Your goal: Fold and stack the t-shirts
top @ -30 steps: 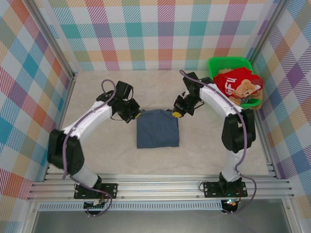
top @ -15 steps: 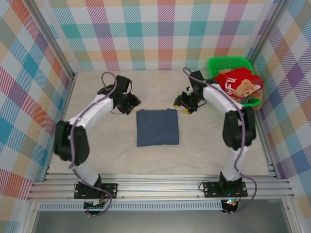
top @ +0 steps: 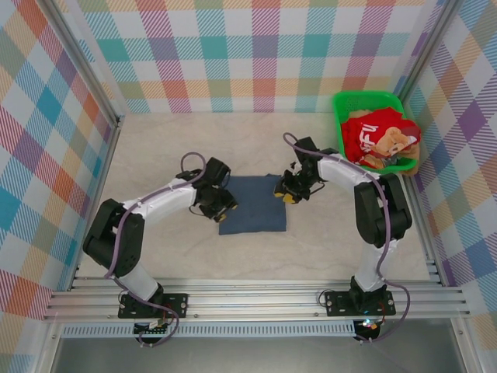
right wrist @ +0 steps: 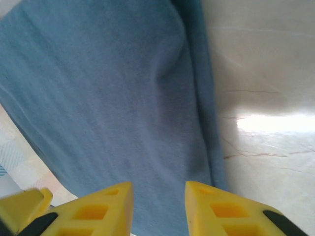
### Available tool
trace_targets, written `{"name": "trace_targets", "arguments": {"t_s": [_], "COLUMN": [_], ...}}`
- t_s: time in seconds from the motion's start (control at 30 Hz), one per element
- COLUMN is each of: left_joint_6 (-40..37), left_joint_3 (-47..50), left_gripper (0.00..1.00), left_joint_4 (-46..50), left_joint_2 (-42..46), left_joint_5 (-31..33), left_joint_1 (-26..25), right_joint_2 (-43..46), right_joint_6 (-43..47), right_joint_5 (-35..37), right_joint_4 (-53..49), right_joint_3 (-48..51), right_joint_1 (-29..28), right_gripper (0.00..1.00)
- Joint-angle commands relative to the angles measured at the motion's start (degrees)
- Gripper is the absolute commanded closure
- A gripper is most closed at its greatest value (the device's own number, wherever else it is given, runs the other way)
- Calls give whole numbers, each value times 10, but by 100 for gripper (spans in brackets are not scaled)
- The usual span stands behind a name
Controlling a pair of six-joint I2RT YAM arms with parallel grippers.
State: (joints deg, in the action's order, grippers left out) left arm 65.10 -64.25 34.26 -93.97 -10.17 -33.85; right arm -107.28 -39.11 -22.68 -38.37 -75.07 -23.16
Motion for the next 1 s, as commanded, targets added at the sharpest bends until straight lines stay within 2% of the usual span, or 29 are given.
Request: {"name": "trace_targets", "arguments": {"t_s": [0.0, 0.1, 0.2, 0.37, 0.53, 0.67, 0.83, 0.97], "left_joint_6": [112, 200, 270, 337, 341, 311, 273, 239], "left_joint_3": [-52, -47, -45, -16, 12, 48, 92, 99], "left_gripper": [65, 66, 58, 52, 52, 52, 53, 54], "left_joint_4": [38, 20, 1, -50, -57, -55, -87, -128], "left_joint_2": [-9, -30, -41, -64, -72, -53, -38, -41], "left_joint_5": [33, 38, 62, 89, 140, 161, 133, 104], "left_joint_1": [-57, -101, -139, -142, -104, -52, 21, 62], "right_joint_2": [-12, -37, -69, -112, -149, -183, -137, -75], "right_joint_6": [-29, -42, -47, -56, -62, -70, -29, -10], "right_joint_5": [-20, -17, -30, -43, -62, -84, -49, -7], "right_joint_4": [17, 11, 18, 26, 32, 22, 6, -15], "right_joint_3": [0, -5, -20, -48, -95, -152, -211, -233], "right_joint_1": [-13, -20, -26, -36, -53, -64, -62, -52], "right_gripper": [70, 72, 71, 71, 71, 69, 56, 52]}}
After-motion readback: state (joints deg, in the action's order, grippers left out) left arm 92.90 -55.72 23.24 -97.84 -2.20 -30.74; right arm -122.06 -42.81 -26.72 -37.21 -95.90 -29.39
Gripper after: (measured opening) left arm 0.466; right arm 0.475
